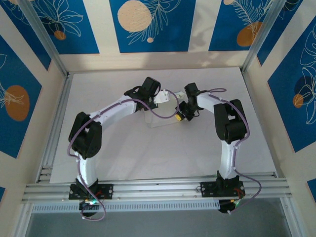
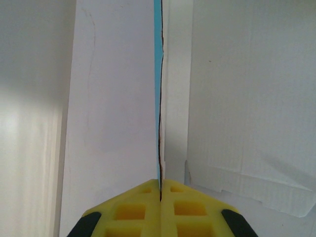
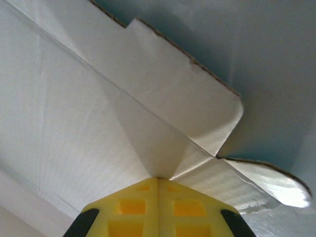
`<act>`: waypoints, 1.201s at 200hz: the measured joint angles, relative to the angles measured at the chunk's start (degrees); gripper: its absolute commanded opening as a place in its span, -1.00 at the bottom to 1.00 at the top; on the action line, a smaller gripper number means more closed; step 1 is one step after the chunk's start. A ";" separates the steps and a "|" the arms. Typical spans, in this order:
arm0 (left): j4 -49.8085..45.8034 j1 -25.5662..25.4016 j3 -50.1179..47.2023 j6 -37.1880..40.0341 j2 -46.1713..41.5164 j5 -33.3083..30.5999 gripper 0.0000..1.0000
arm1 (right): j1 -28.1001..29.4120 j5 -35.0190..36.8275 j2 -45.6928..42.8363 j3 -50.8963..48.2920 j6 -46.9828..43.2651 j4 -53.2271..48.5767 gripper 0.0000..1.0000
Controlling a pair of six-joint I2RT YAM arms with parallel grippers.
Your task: Fold the paper box
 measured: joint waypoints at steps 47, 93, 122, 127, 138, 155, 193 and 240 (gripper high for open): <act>8.57 -1.22 -5.84 2.84 -2.03 -4.44 -1.00 | 0.13 -0.90 -7.52 -10.49 1.25 -0.20 -1.00; 38.36 -4.61 -20.79 18.21 -1.70 -15.91 -1.00 | 0.13 -1.36 -8.44 -11.74 1.11 -0.50 -1.00; 57.20 -6.51 -27.10 27.58 0.79 -19.21 -1.00 | 0.07 -1.36 -8.48 -11.76 0.52 -0.61 -1.00; 59.49 -6.73 -27.87 28.85 1.01 -19.26 -1.00 | 0.02 -1.36 -8.57 -11.82 0.26 -0.59 -1.00; 63.60 -7.15 -29.57 31.23 1.09 -19.19 -1.00 | -0.09 -1.29 -8.83 -12.17 -0.11 -0.35 -1.00; 68.91 -7.63 -31.45 34.21 1.20 -18.99 -1.00 | -0.28 -1.29 -9.49 -13.07 -0.55 0.02 -1.00; 74.58 -7.93 -33.18 37.40 1.31 -18.43 -1.00 | -0.70 -0.52 -10.71 -13.73 -2.34 -0.31 -1.00; 75.47 -7.98 -33.81 37.73 1.31 -17.81 -1.00 | -3.02 0.85 -16.76 -12.74 -7.32 -3.63 -0.30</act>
